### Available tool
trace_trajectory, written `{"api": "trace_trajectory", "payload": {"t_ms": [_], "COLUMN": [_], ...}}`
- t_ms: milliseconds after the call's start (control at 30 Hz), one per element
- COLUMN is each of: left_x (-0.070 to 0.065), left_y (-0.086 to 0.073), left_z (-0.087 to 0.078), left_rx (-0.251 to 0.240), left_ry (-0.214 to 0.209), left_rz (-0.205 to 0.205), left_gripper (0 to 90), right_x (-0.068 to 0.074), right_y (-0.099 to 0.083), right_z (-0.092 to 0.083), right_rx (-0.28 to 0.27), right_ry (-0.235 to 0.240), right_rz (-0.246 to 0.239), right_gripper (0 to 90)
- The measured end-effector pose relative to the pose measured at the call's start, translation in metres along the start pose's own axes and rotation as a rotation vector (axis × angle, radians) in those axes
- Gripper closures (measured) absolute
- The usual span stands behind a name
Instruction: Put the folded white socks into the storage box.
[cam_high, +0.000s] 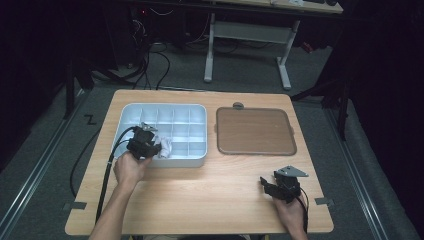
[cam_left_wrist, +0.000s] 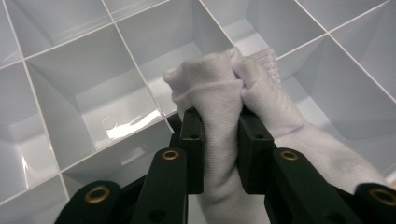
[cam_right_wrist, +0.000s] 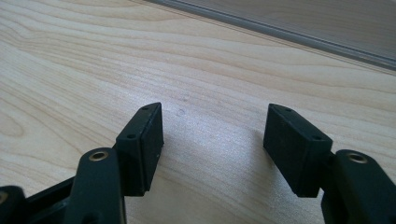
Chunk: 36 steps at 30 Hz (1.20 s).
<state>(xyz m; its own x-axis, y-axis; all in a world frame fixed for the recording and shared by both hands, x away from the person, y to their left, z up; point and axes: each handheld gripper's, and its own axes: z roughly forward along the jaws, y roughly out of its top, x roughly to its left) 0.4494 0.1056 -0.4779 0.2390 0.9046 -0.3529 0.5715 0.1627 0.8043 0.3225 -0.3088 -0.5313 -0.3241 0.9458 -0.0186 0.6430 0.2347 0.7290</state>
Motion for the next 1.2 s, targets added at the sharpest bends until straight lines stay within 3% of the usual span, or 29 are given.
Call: {"api": "trace_trajectory", "payload": {"t_ms": [600, 1200], "left_x": [0.0032, 0.0032], "left_y": [0.0014, 0.0], "left_z": [0.0012, 0.0031], "left_rx": [0.03, 0.055], "left_ry": [-0.012, -0.012], "left_rz": [-0.031, -0.015], "left_gripper": [75.5, 76.2], "right_x": [0.0001, 0.0003], "right_y": [0.0001, 0.0002], "right_z": [0.0002, 0.0002], "right_rx": [0.0, 0.0], "right_ry": [0.001, 0.001], "right_rz": [-0.002, -0.002], "right_gripper": [38.5, 38.5]}}
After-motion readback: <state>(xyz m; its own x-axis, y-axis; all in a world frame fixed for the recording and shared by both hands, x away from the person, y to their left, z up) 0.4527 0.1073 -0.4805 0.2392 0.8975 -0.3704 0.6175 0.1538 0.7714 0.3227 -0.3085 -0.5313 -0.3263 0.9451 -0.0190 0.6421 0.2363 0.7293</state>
